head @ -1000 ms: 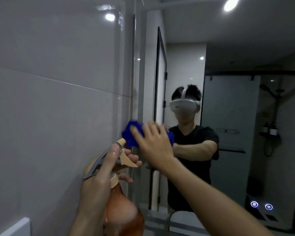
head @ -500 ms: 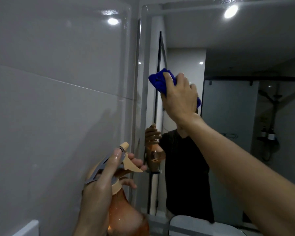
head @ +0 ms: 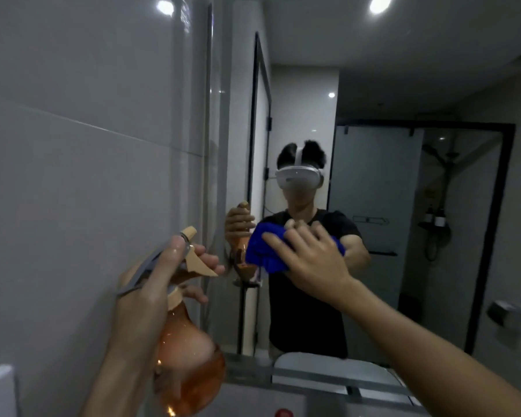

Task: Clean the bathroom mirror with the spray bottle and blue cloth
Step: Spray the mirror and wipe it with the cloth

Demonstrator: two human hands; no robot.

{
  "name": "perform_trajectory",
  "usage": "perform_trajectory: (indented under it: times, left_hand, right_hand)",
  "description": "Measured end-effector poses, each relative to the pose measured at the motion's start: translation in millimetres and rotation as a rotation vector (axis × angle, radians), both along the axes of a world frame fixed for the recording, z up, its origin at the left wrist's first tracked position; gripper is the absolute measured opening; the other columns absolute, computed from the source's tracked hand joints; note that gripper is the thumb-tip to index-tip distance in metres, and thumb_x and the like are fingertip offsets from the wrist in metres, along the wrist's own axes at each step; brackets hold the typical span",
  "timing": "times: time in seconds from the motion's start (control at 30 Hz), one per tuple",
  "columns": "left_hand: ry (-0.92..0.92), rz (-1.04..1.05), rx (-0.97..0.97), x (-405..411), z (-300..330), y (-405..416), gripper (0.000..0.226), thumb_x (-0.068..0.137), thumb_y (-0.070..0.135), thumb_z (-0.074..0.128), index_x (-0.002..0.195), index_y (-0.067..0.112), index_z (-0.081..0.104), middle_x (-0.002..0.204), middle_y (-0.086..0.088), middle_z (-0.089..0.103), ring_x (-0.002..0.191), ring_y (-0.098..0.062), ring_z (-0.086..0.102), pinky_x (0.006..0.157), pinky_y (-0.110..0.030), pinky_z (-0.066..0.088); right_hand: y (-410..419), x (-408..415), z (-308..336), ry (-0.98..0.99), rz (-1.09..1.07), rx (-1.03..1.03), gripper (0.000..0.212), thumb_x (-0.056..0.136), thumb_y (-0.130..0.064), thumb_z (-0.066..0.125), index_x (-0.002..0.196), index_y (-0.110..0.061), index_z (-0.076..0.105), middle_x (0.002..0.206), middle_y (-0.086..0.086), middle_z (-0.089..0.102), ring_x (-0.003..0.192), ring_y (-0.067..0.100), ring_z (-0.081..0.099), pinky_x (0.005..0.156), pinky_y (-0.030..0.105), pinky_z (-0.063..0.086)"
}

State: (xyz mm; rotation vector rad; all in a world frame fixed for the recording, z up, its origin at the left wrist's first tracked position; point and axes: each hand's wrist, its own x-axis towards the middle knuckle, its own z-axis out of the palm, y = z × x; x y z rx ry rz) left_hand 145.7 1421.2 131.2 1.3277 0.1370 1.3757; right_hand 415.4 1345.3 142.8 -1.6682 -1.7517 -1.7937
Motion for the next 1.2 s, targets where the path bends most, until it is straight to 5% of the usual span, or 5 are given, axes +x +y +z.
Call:
perform_trajectory:
  times: [0.27, 0.53, 0.9, 1.03, 1.2]
  left_hand:
    - [0.05, -0.095, 0.01, 18, -4, -28, 0.039, 0.084, 0.054, 0.065, 0.092, 0.018, 0.079, 0.088, -0.016, 0.078, 0.086, -0.035, 0.076, 0.051, -0.031, 0.057]
    - [0.064, -0.265, -0.004, 62, -19, -108, 0.041, 0.081, 0.053, 0.067, 0.089, 0.015, 0.079, 0.087, -0.02, 0.077, 0.084, -0.037, 0.076, 0.048, -0.03, 0.055]
    - [0.194, -0.453, -0.062, 163, -70, -250, 0.04, 0.086, 0.053, 0.067, 0.093, 0.015, 0.078, 0.092, -0.022, 0.076, 0.09, -0.039, 0.075, 0.051, -0.029, 0.056]
    - [0.257, -0.473, -0.107, 196, -97, -302, 0.039, 0.084, 0.05, 0.068, 0.095, 0.013, 0.078, 0.092, -0.024, 0.075, 0.09, -0.041, 0.074, 0.05, -0.03, 0.056]
    - [0.321, -0.49, -0.126, 228, -119, -346, 0.043, 0.086, 0.052, 0.066, 0.097, 0.013, 0.076, 0.095, -0.023, 0.075, 0.093, -0.039, 0.074, 0.054, -0.031, 0.057]
  right_hand:
    - [-111, 36, 36, 0.453, -0.005, 0.277, 0.054, 0.083, -0.02, 0.073, 0.134, -0.013, 0.057, 0.105, 0.013, 0.058, 0.078, 0.036, 0.062, 0.057, 0.04, 0.05]
    - [-236, 80, -8, 0.623, -0.039, 0.357, 0.058, 0.088, -0.02, 0.069, 0.14, -0.025, 0.046, 0.106, 0.001, 0.05, 0.073, 0.023, 0.058, 0.055, 0.031, 0.045]
    - [-394, 142, -69, 1.297, 0.219, 0.507, 0.041, 0.095, -0.033, 0.061, 0.134, -0.033, 0.048, 0.117, -0.011, 0.059, 0.102, 0.004, 0.059, 0.083, 0.023, 0.044]
    - [-445, 160, -103, 1.628, 0.319, 0.543, 0.048, 0.081, -0.057, 0.061, 0.113, -0.022, 0.058, 0.081, -0.012, 0.07, 0.072, 0.01, 0.068, 0.053, 0.014, 0.048]
    - [-485, 181, -147, 1.734, 0.326, 0.542, 0.049, 0.085, -0.056, 0.056, 0.113, -0.015, 0.056, 0.083, -0.001, 0.068, 0.067, 0.012, 0.067, 0.058, 0.026, 0.047]
